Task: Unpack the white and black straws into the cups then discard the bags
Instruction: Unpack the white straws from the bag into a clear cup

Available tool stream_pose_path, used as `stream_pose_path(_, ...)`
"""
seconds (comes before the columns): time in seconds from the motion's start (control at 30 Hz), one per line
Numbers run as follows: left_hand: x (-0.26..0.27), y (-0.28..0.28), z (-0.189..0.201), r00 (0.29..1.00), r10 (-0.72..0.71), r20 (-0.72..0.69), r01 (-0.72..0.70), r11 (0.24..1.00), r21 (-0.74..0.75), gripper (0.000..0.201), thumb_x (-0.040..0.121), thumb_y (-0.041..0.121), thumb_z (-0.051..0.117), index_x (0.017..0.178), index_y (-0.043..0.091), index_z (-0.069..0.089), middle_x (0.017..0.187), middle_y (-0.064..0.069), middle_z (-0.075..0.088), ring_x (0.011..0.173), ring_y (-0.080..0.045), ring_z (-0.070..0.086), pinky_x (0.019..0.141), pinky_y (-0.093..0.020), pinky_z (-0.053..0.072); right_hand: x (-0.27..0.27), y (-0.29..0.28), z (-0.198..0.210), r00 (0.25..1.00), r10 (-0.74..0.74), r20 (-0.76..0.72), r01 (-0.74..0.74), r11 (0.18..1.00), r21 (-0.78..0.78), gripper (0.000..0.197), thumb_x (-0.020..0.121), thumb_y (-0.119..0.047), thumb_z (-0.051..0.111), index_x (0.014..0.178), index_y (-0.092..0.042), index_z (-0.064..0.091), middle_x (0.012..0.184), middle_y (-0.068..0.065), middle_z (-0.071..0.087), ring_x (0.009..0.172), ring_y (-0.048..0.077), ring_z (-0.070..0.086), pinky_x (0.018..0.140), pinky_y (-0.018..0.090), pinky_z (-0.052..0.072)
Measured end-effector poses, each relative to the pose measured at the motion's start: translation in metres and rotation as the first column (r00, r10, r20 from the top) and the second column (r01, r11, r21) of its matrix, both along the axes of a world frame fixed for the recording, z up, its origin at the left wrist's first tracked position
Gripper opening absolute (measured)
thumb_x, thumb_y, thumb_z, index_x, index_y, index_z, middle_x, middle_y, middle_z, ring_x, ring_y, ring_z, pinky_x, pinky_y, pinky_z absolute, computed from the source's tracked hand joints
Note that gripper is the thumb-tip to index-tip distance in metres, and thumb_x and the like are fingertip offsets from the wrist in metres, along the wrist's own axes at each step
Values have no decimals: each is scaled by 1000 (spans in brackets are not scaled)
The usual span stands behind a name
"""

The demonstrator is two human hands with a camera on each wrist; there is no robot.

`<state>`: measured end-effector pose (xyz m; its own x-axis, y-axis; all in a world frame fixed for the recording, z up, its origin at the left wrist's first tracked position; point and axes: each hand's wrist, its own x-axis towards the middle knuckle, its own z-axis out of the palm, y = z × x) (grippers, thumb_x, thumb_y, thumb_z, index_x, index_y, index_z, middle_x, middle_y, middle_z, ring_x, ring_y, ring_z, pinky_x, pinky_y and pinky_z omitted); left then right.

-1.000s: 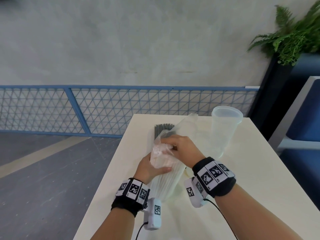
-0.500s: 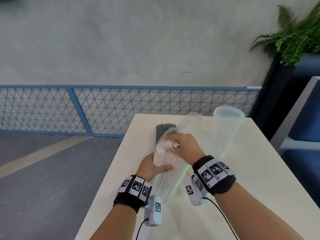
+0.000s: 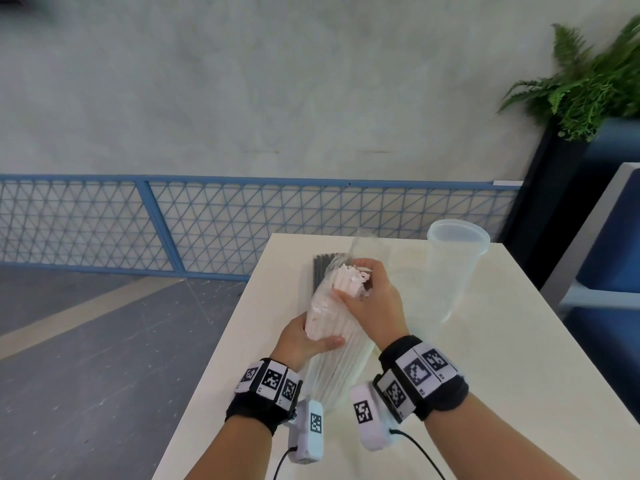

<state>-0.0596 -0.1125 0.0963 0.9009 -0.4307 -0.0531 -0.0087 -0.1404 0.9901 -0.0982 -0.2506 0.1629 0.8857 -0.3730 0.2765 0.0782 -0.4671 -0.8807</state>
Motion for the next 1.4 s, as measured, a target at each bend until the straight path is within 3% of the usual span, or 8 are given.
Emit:
stream_pose_path(0.1,-3,-2,4,999,0,49,-1,1000,15,42,68,17,81,103,21,58,97,7,67,94,-10,63,70,-7,46,5,6,-2,992,10,-128,-29,988,-154,57,76,-30,75,123,-16,46,82,-5,58,92,24,59,93,36,45)
stream_pose_path(0.23,-3,-7,17,989,38,140,-34,999,-31,43,73,14,77,104,31,52,98,15,62,96,0,58,72,-2,43,8,11,-2,991,25,-133,-53,977,-209,39,89,-27,59,122,-12,47,92,3,67,85,15,49,105,33,30)
stream_pose_path(0.5,-4,-8,21,997,30,71,-21,992,-124,32,79,11,71,98,33,55,98,14,65,82,12,62,67,-3,44,19,4,7,993,104,47,-111,977,181,14,93,-17,52,104,-8,51,90,2,59,78,6,56,62,5,42)
stream_pose_path(0.7,-4,-7,22,999,12,52,-6,992,-124,28,81,13,68,93,33,54,94,17,62,76,20,59,66,-1,43,22,-3,19,988,54,144,-89,965,247,21,89,-22,60,104,-7,56,94,11,66,87,22,63,76,31,49)
stream_pose_path(0.83,-5,-6,20,997,46,62,-37,990,-138,24,81,9,67,103,16,60,90,13,66,76,13,63,66,-4,46,18,-2,8,996,-21,82,2,976,220,43,79,-27,72,115,-16,51,103,-2,62,92,13,59,81,28,49)
stream_pose_path(0.97,-6,-7,18,994,63,88,-55,994,-94,25,80,15,70,99,27,60,95,10,70,89,2,66,75,-10,49,19,2,-2,997,33,-65,-28,997,77,52,76,-30,75,117,-11,50,94,-4,59,82,9,56,68,17,45)
stream_pose_path(1.2,-6,-9,21,991,87,97,-76,991,-114,26,82,9,68,101,24,58,89,20,64,77,18,60,66,0,43,25,6,-3,999,51,-18,-44,960,275,43,79,-16,71,117,-8,51,102,2,63,98,18,61,83,31,50)
stream_pose_path(1.4,-3,-11,13,993,98,64,-93,992,-86,27,86,25,62,112,27,55,109,9,65,101,1,59,78,-6,45,32,-7,3,996,58,72,-82,920,384,34,81,-13,67,113,-10,57,105,8,68,97,23,65,89,48,52)
